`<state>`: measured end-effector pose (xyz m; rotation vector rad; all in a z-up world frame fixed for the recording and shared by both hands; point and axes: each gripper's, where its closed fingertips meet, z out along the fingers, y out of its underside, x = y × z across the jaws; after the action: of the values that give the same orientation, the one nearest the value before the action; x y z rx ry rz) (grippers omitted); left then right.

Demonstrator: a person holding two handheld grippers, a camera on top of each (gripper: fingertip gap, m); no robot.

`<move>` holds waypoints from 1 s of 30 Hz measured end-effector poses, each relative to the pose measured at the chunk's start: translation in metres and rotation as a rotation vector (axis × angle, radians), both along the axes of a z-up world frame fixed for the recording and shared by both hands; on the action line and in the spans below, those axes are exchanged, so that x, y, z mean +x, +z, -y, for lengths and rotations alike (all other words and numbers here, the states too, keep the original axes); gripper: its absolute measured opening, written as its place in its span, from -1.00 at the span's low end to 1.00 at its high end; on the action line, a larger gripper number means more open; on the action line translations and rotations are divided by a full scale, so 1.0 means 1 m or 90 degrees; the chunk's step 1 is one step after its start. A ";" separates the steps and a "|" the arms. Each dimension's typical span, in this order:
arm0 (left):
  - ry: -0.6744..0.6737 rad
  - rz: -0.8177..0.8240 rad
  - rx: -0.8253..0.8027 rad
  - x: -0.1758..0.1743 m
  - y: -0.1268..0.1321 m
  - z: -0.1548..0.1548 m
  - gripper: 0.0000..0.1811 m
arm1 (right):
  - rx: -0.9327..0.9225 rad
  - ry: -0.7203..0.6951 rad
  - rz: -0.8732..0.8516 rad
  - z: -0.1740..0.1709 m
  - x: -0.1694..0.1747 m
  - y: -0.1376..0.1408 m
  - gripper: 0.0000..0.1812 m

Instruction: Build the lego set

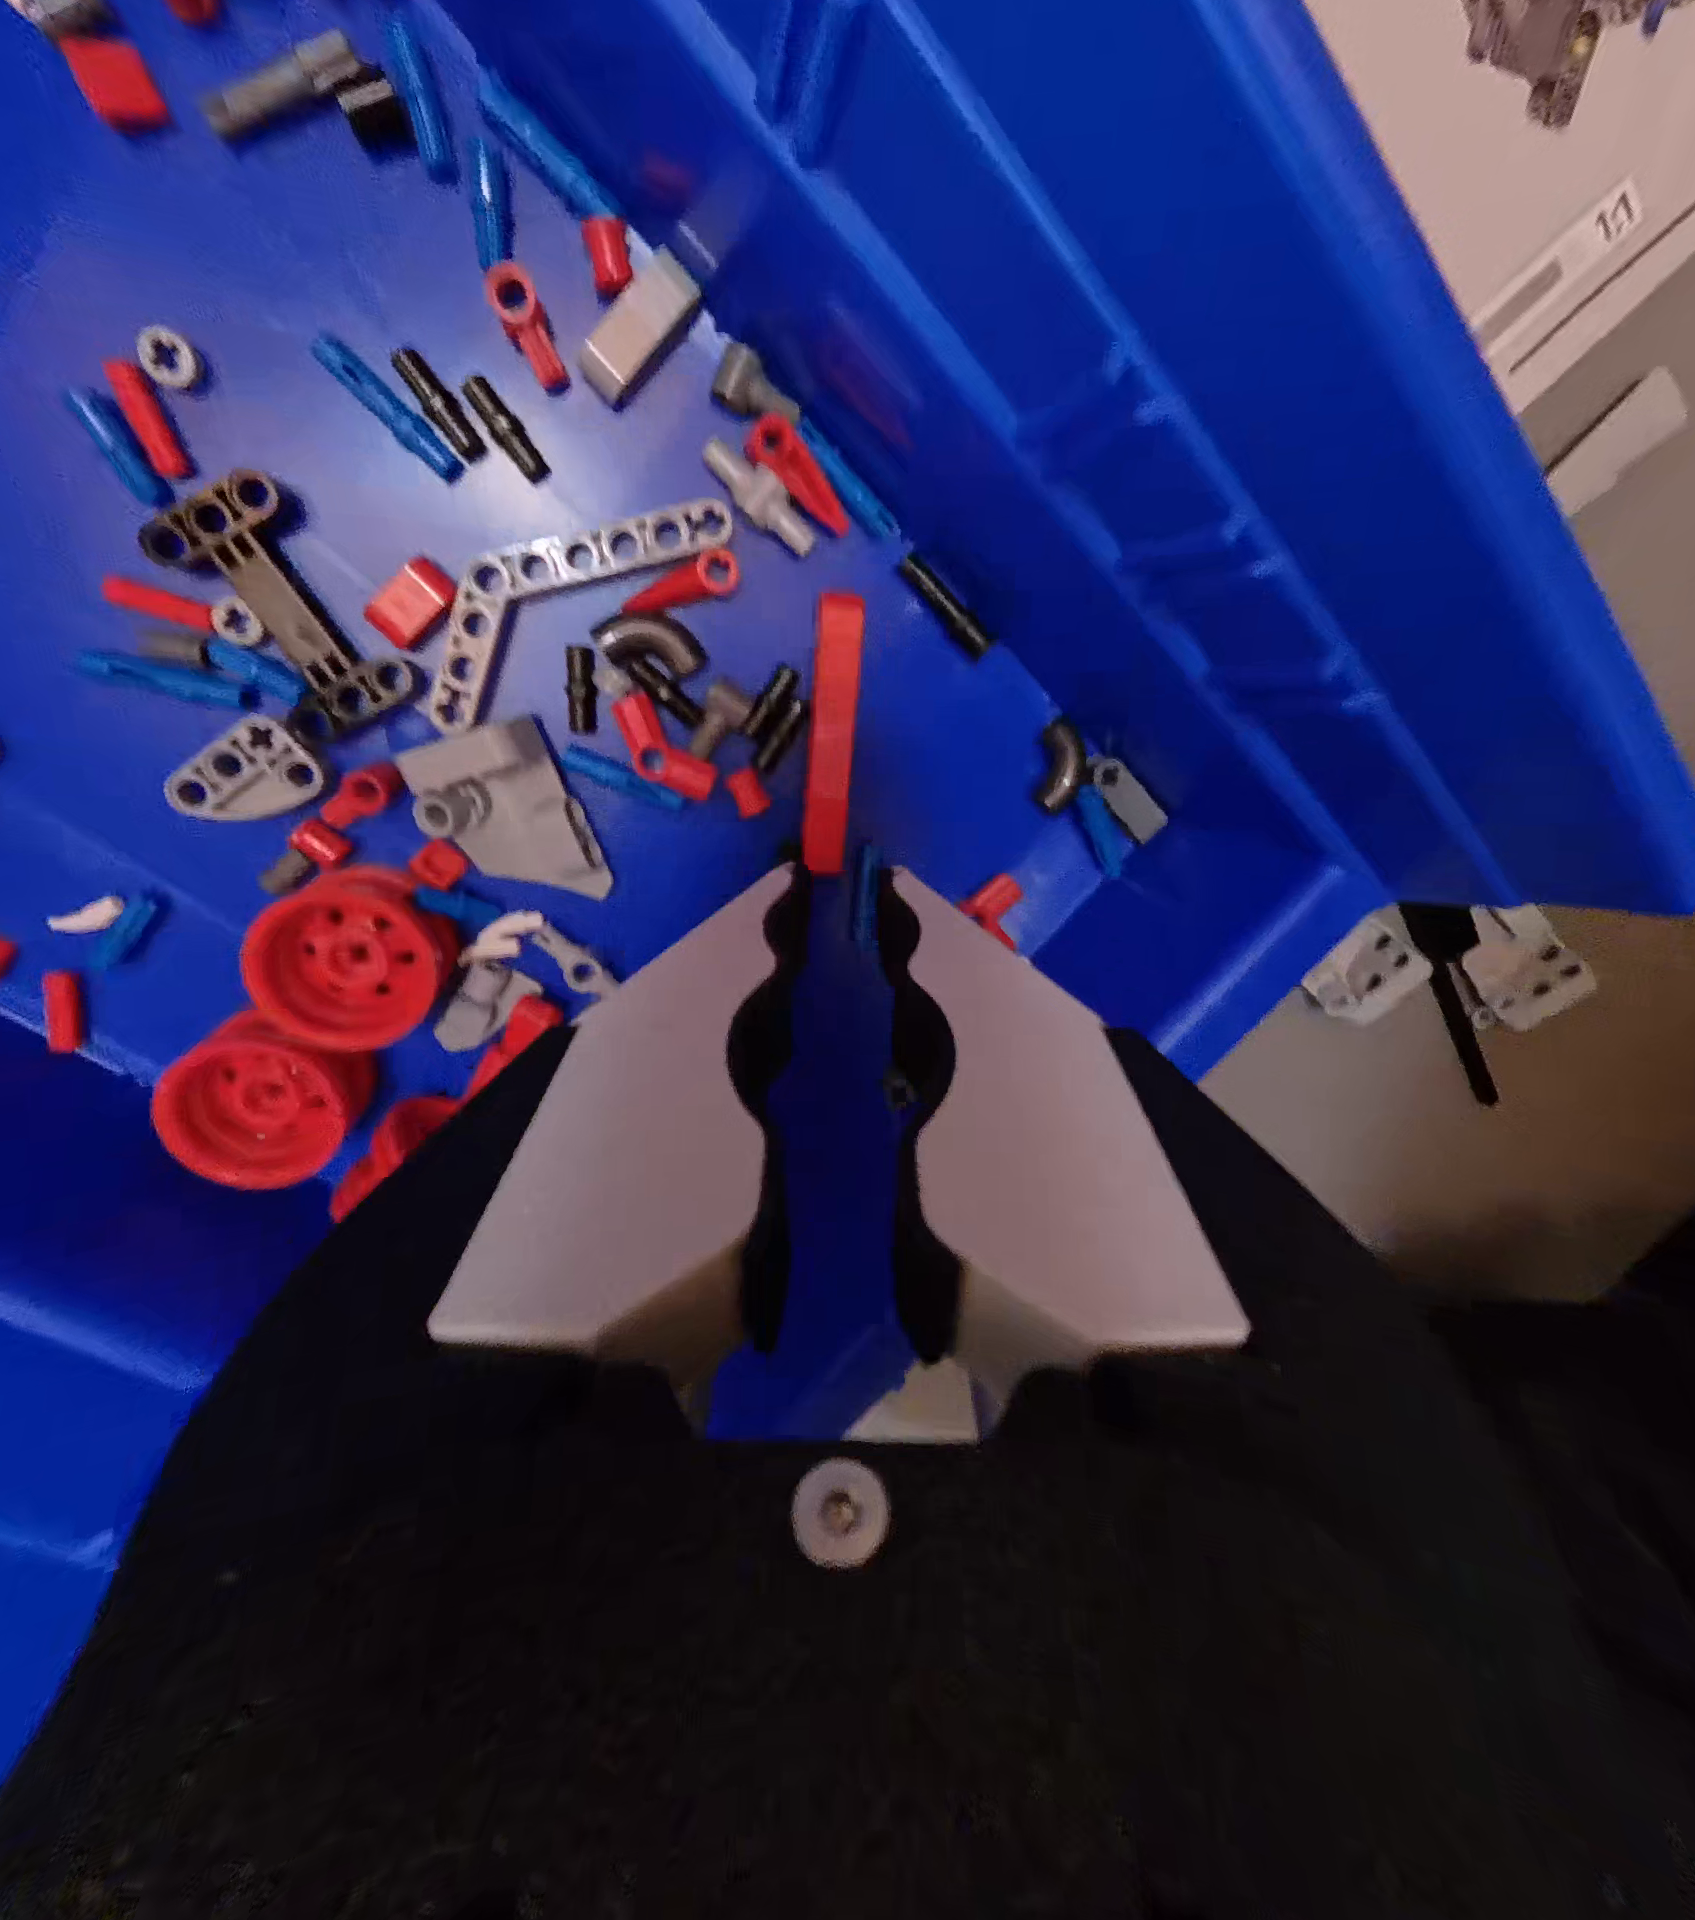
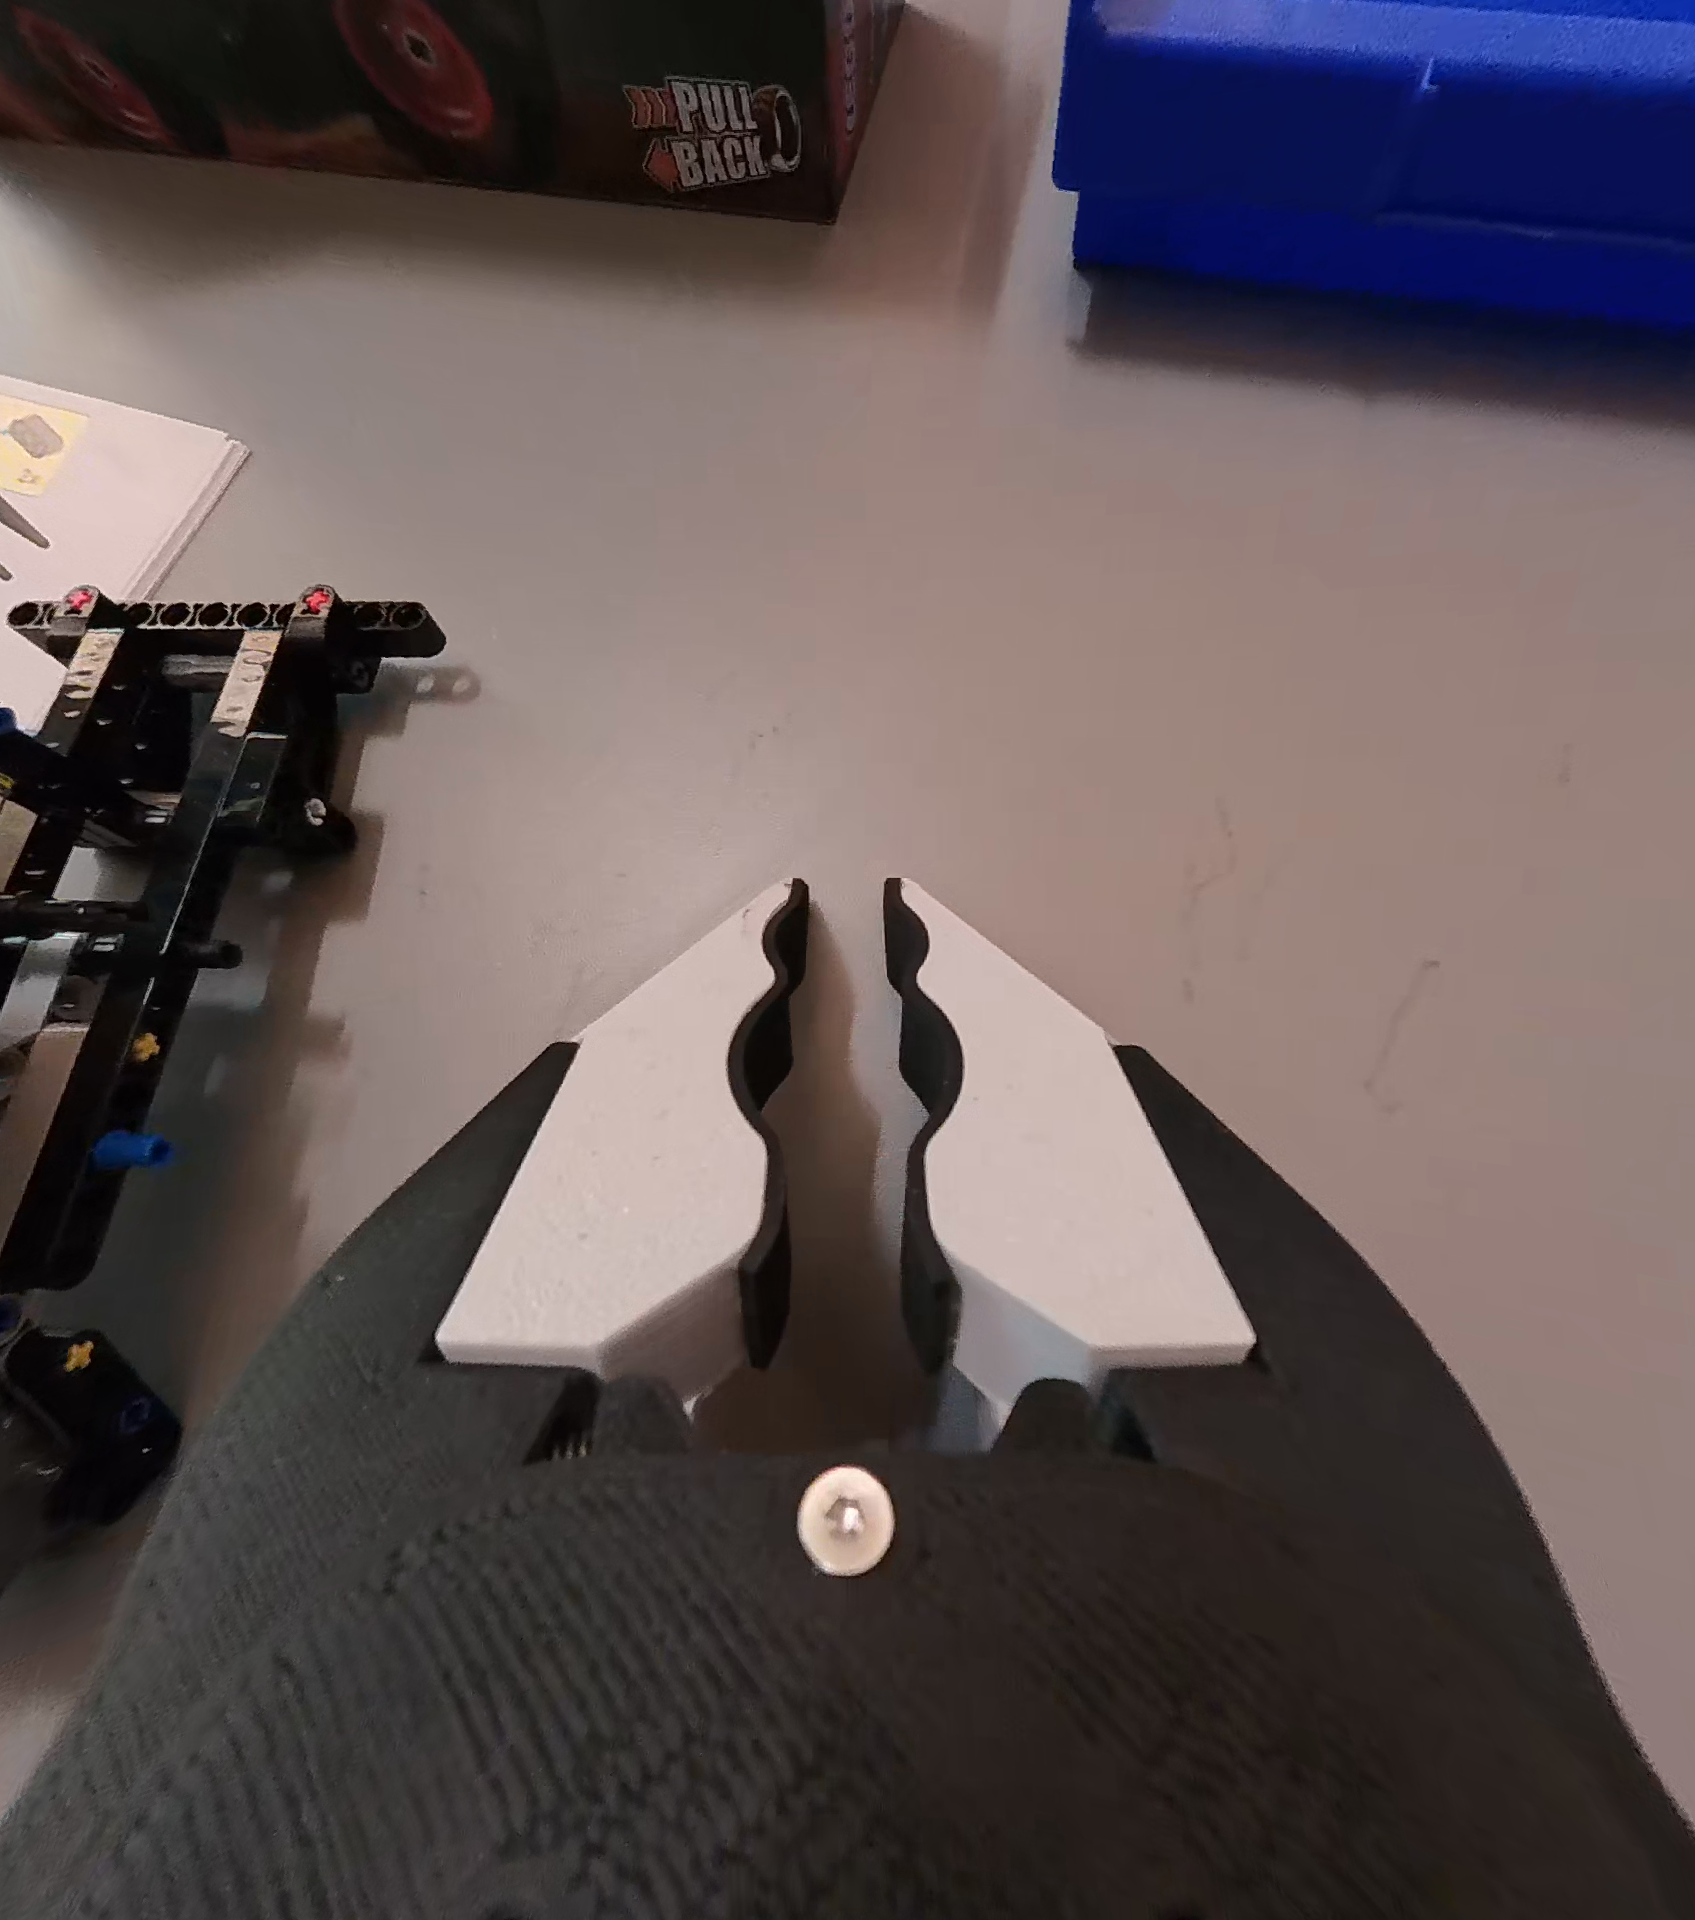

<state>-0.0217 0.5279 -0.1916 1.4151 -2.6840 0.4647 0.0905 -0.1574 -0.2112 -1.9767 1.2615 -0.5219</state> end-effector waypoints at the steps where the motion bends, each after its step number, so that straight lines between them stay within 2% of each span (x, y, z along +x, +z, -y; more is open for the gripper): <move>1: -0.001 -0.009 0.001 -0.004 0.001 0.000 -0.88 | -0.003 0.000 0.001 0.000 0.000 0.000 -0.85; 3: 0.018 -0.006 0.037 -0.004 0.000 -0.010 -0.86 | -0.005 -0.001 0.002 0.000 0.000 0.000 -0.86; 5: 0.074 0.031 0.078 0.012 0.000 -0.025 -0.83 | -0.004 -0.001 0.002 0.000 0.000 0.000 -0.86; 10: 0.259 0.189 0.041 0.070 0.014 -0.053 -0.67 | 0.003 -0.003 -0.001 0.001 0.000 0.000 -0.87; 13: 0.315 0.276 0.045 0.093 0.020 -0.069 -0.57 | -0.001 -0.003 0.000 0.001 0.001 0.000 -0.87; 16: 0.332 0.319 -0.008 0.110 0.025 -0.059 -0.55 | -0.002 -0.004 0.001 0.001 0.001 0.000 -0.87; 19: 0.283 0.333 -0.044 0.122 0.024 -0.031 -0.55 | 0.004 -0.006 -0.002 0.002 0.001 0.000 -0.88; 21: 0.177 0.355 -0.020 0.129 0.019 -0.011 -0.73 | 0.009 -0.006 -0.004 0.002 0.001 0.000 -0.88; 22: 0.109 0.376 0.005 0.134 0.017 -0.003 -0.74 | 0.010 -0.007 -0.005 0.002 0.001 0.000 -0.89; 24: 0.012 0.392 0.058 0.143 0.013 0.003 -0.71 | 0.015 -0.007 -0.007 0.002 0.001 0.000 -0.89; 26: -0.091 0.359 0.078 0.144 0.004 0.009 -0.61 | 0.014 -0.006 -0.007 0.002 0.001 0.000 -0.88; 28: -0.148 0.348 0.108 0.151 -0.002 0.003 -0.63 | 0.014 -0.005 -0.007 0.001 0.001 0.000 -0.88; 30: -0.177 0.329 0.120 0.156 -0.009 -0.002 -0.56 | 0.018 -0.001 -0.008 0.001 0.000 0.000 -0.86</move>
<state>0.1342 0.5303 -0.2004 1.0367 -3.3503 0.6387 0.0908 -0.1581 -0.2109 -1.9580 1.2716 -0.4913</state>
